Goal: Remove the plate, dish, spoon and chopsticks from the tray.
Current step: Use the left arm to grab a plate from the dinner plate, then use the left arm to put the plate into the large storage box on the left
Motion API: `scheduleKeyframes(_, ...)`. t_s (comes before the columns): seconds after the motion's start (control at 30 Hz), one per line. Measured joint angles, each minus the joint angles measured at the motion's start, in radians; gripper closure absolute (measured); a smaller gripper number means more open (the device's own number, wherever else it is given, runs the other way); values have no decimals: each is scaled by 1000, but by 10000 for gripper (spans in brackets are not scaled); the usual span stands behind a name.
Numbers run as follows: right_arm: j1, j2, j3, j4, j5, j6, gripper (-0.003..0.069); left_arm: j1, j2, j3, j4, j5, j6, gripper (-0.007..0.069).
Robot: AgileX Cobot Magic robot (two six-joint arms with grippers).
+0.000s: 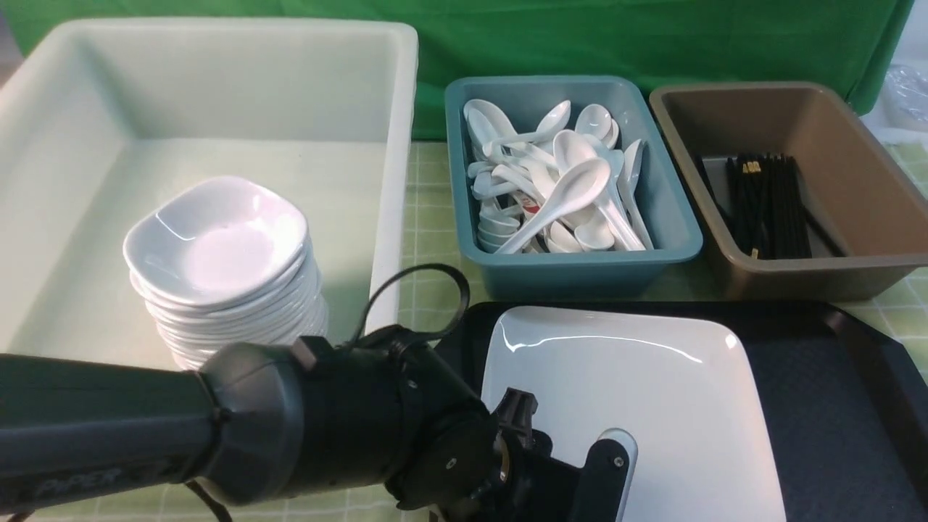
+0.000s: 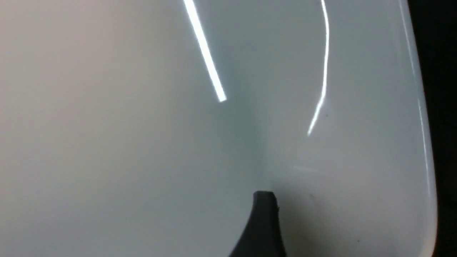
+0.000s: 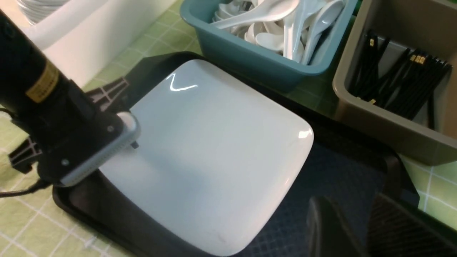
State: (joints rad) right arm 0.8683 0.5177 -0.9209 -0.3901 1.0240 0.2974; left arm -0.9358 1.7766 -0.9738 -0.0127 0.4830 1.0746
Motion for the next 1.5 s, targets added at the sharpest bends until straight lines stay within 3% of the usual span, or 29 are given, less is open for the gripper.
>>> scheduleKeyframes(0.27,0,0,0,0,0,-3,442,-1,11,-1,27,-16,-14,197)
scheduleKeyframes(0.47,0,0,0,0,0,-3,442,-4,21,-9,30,-31,-82,385)
scheduleKeyframes(0.57,0,0,0,7,1,-3,442,-10,16,-10,30,-25,-94,407)
scheduleKeyframes(0.67,0,-1,0,25,4,-3,442,-37,-24,-6,29,25,-167,413)
scheduleKeyframes(0.8,0,-1,0,30,-2,-2,442,-127,-198,-4,31,71,-263,554)
scheduleKeyframes(0.87,0,-1,0,30,-11,-3,442,-151,-259,-8,30,83,-278,582)
scheduleKeyframes(1.23,0,-2,-35,-47,-57,44,448,-196,-566,-90,-12,211,-375,594)
scheduleKeyframes(1.3,0,-2,-46,-61,-56,55,473,-196,-593,-109,-6,211,-389,594)
scheduleKeyframes(1.4,0,-2,-72,-77,-63,67,599,-197,-647,-197,80,230,-506,593)
scheduleKeyframes(1.5,0,-2,-74,-78,-87,73,622,-197,-658,-260,188,261,-605,593)
